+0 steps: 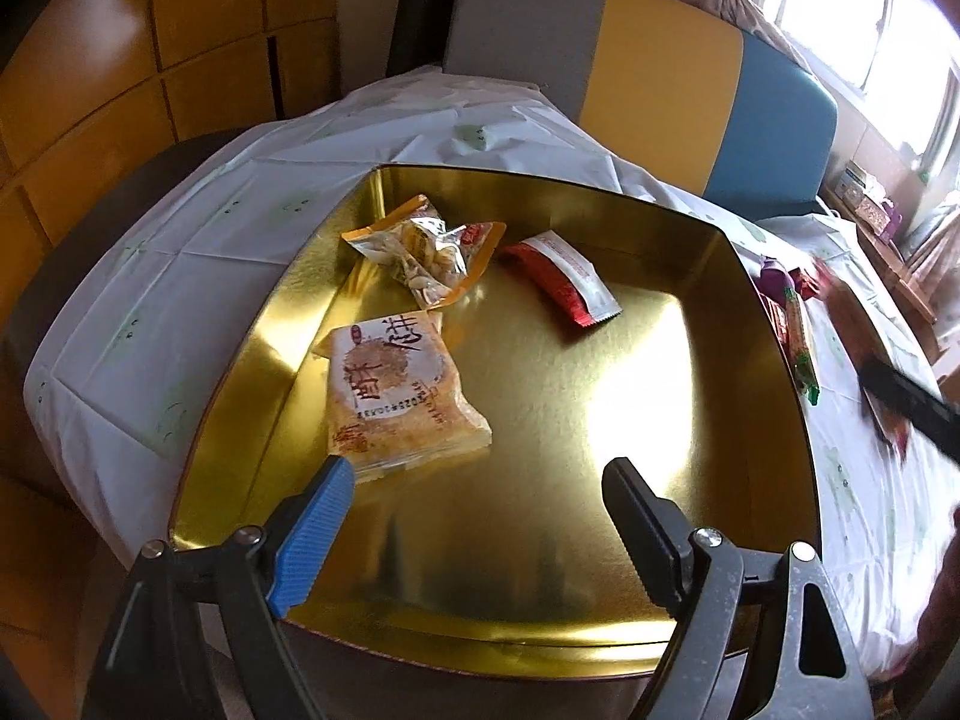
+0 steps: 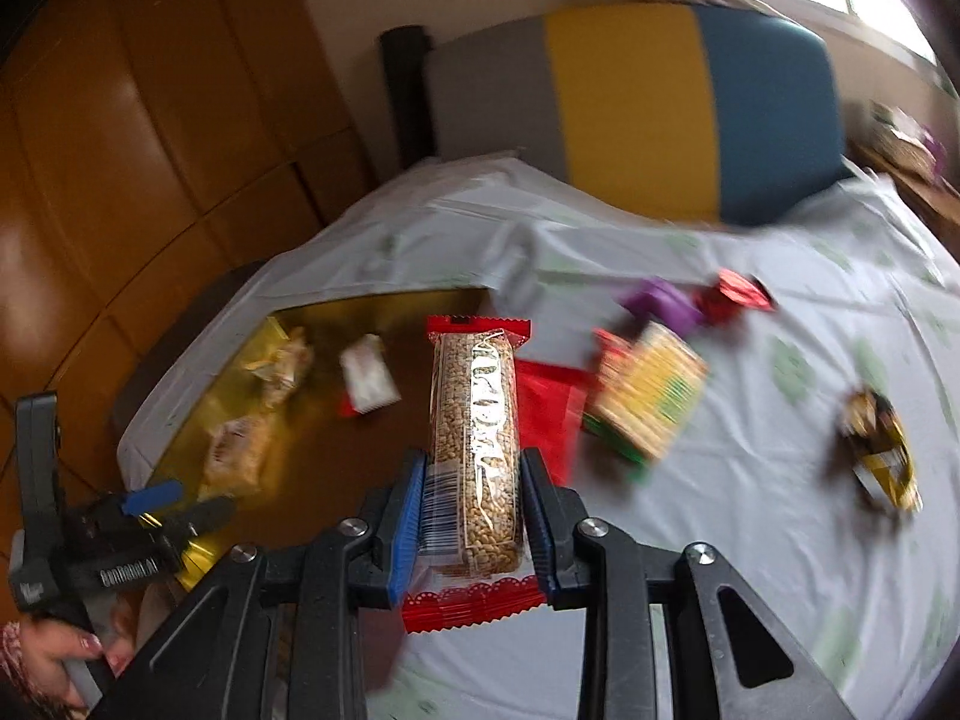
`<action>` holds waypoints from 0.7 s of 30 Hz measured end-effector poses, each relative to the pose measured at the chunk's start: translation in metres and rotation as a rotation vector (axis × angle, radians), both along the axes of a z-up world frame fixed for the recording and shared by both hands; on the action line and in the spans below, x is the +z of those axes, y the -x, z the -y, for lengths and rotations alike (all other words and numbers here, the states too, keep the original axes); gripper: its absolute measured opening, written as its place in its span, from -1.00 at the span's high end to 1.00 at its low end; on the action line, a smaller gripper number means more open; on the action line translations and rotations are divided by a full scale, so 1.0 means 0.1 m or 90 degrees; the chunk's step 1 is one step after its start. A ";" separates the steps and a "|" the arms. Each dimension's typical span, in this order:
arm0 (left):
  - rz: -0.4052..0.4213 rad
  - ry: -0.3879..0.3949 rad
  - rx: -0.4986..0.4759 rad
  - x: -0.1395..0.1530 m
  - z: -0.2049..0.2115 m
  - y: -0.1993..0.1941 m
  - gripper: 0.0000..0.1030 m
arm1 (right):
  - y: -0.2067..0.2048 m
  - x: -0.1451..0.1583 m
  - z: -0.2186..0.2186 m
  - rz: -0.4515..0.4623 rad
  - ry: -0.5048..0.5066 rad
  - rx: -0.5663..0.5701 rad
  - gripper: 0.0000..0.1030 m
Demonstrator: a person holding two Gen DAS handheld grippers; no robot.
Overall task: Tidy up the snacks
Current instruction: 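Carry the granola bar into the gold tin and open the right tool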
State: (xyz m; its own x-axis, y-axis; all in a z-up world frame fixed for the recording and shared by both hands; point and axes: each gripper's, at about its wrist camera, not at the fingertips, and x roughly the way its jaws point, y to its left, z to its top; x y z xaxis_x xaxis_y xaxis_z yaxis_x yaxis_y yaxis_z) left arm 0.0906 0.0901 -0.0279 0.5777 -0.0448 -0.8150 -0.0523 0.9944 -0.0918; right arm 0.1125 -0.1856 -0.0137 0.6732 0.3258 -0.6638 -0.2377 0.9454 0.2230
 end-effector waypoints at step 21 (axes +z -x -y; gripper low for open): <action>0.019 0.018 0.026 0.05 -0.25 0.18 -0.74 | -1.11 -0.35 -1.11 -0.065 0.221 0.021 0.39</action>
State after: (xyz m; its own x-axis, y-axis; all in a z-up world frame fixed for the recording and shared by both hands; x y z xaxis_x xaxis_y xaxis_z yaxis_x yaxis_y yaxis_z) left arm 0.0724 0.1148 -0.0229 0.6033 -0.0443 -0.7963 -0.0892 0.9884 -0.1226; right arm 0.2235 -0.0747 -0.0484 0.5899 0.0894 -0.8025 -0.2630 0.9609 -0.0863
